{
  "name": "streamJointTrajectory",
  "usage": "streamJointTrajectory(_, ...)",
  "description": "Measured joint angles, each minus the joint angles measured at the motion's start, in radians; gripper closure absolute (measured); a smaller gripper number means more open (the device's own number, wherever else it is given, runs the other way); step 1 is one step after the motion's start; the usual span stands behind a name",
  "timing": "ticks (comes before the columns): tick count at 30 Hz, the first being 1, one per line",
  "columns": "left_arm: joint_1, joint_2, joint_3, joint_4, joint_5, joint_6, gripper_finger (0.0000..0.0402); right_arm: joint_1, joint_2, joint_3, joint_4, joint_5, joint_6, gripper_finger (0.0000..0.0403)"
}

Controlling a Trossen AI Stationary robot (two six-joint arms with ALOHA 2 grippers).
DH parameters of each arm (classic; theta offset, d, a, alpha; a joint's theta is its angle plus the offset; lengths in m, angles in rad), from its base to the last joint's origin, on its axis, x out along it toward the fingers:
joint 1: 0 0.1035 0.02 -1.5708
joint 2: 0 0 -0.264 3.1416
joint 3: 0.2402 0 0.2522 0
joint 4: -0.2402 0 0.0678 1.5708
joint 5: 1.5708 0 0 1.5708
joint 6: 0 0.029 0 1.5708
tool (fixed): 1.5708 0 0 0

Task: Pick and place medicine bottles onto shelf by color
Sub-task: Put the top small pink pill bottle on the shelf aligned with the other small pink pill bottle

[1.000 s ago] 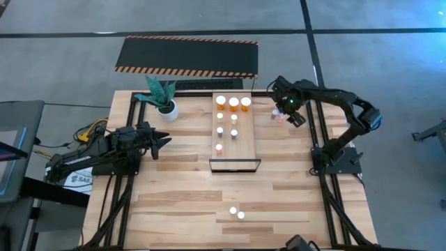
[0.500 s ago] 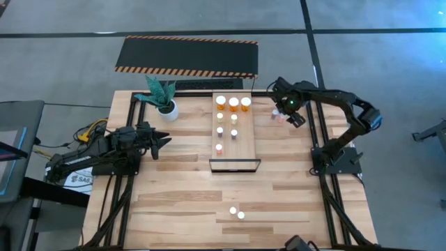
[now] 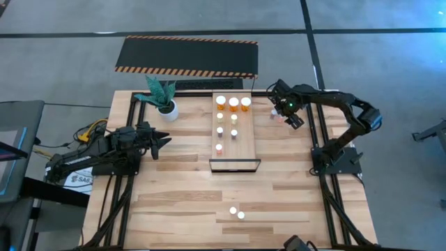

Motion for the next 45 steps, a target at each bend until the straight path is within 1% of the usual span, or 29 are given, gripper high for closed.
streamJointTrajectory(9,0.000,0.000,0.000,0.000,0.000,0.000,0.0274,0.000,0.000,0.000,0.001,0.002,-0.017,0.0250)
streamJointTrajectory(13,0.000,0.000,0.000,0.000,0.000,0.000,0.0274,0.000,-0.001,0.001,0.001,0.001,-0.025,0.0270)
streamJointTrajectory(18,0.000,0.000,0.000,0.000,0.000,0.000,0.0274,0.006,-0.030,0.001,-0.016,-0.005,-0.076,0.0269)
streamJointTrajectory(23,0.000,0.000,0.000,0.000,0.000,0.000,0.0274,0.039,-0.089,0.001,-0.071,-0.010,-0.100,0.0266)
streamJointTrajectory(28,0.000,0.000,0.000,0.000,0.000,0.000,0.0274,0.101,-0.157,0.001,-0.108,-0.026,-0.190,0.0274)
streamJointTrajectory(32,0.000,0.000,0.000,0.000,0.000,0.000,0.0274,0.168,-0.190,0.001,-0.117,-0.027,-0.198,0.0277)
streamJointTrajectory(37,0.000,0.000,0.000,0.000,0.000,0.000,0.0274,0.249,-0.192,0.012,-0.124,-0.029,-0.206,0.0275)
streamJointTrajectory(45,0.000,0.000,0.000,0.000,0.000,0.000,0.0274,0.357,-0.128,0.104,-0.187,-0.029,-0.206,0.0279)
